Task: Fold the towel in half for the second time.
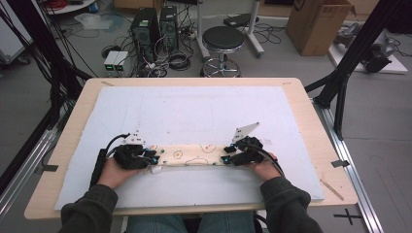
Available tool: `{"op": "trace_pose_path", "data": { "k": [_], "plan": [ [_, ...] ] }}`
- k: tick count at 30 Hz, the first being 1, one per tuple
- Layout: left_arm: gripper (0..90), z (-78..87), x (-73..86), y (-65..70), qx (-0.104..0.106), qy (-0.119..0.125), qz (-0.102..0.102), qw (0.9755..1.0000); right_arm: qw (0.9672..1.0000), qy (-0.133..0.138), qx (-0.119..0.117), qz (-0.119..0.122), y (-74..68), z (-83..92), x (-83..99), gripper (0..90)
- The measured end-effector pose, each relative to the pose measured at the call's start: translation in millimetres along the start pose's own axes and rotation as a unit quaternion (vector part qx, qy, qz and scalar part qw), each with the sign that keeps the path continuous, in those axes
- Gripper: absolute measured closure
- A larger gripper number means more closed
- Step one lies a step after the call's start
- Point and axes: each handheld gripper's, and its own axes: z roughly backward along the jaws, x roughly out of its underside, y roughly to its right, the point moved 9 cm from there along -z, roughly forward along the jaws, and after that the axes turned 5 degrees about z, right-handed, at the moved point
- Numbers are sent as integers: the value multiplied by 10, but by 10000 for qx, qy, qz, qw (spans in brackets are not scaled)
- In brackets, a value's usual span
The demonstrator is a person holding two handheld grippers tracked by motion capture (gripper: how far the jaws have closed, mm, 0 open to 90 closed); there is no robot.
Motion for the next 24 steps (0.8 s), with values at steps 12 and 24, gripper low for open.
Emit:
{"op": "trace_pose_path", "data": {
  "k": [12, 24],
  "plan": [
    [660, -29, 9, 1, -33, -36, -46, 10000, 9999, 130, 93, 32, 31, 102, 130, 524],
    [543, 167, -203, -99, -15, 512, 368, 9980, 9981, 504, 191, -294, 110, 261, -26, 464]
  ]
}}
